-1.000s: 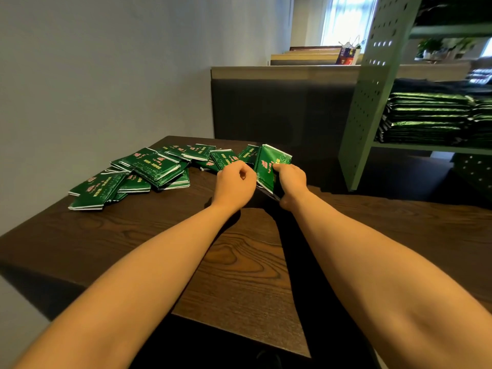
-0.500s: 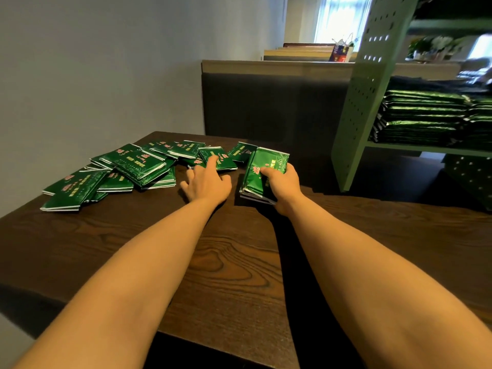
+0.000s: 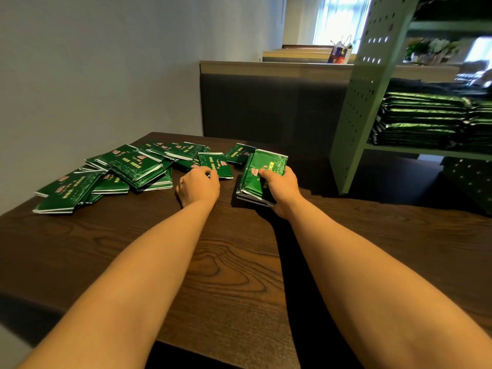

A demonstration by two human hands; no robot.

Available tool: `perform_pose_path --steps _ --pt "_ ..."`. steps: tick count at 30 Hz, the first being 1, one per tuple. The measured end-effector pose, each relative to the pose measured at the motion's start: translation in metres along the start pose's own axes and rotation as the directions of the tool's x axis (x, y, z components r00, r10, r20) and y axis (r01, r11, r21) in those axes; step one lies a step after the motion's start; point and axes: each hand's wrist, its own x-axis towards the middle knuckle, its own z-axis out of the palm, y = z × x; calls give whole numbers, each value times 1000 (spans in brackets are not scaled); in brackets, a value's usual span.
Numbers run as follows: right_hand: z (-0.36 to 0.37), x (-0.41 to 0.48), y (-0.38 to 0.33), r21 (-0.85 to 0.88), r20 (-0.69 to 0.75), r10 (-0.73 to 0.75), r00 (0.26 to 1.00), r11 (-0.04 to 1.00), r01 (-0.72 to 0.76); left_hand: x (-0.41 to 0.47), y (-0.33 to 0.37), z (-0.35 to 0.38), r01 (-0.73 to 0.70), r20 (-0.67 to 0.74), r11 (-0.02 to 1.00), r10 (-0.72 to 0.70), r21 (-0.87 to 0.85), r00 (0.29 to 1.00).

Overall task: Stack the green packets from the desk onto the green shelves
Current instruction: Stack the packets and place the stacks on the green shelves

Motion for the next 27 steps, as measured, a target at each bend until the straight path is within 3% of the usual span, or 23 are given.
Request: perform_pose_path --steps 9,14,17,21,24,27 --pt "2 -5 0 -64 -7 -37 999 997 36 -4 -1 -4 56 1 998 -56 -30 998" --pt "4 -11 -1 -129 -21 -47 999 991 44 -10 0 -17 44 60 995 -50 92 997" --pt "7 -17 -3 -174 -16 -48 999 984 44 -17 2 -29 15 67 993 -7 -116 998" --pt "13 -23 -3 -199 -6 48 999 979 -48 -37 14 -51 -197 -46 920 193 -339 980" --pt "16 -30 -3 -243 -31 102 994 964 -106 -57 24 -69 -429 -115 849 414 -310 903" --pt "19 -51 -19 -230 -65 170 983 956 -180 -74 30 -78 -595 -66 766 599 -243 798"
